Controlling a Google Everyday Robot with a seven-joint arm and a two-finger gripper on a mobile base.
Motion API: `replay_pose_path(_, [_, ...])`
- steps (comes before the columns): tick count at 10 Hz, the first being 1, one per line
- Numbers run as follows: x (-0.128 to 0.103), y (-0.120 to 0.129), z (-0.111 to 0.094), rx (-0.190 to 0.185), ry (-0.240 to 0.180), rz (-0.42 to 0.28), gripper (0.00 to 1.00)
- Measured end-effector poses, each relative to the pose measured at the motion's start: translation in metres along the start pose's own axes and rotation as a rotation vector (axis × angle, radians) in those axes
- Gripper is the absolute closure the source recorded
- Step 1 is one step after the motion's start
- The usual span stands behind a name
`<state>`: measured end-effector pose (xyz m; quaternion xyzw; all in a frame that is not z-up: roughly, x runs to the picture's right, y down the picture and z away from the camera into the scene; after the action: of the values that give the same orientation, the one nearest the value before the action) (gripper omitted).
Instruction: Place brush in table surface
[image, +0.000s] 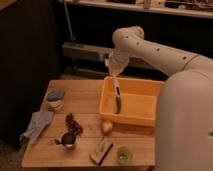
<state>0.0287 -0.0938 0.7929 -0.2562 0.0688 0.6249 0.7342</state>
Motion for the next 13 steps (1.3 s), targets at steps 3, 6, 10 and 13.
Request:
replay_pose_path(3, [-0.007, 0.040, 0.013, -0.050, 0.034, -0.063, 1.00])
replay_pose_path(6, [-0.008, 0.068, 0.024, -0.100, 0.080, -0.099, 1.00])
replay_pose_path(10, [0.013, 0.088, 0.065, -0.116, 0.149, -0.132, 1.00])
replay_pose_path(13, [0.030, 0.106, 0.109, -0.127, 0.204, -0.148, 1.00])
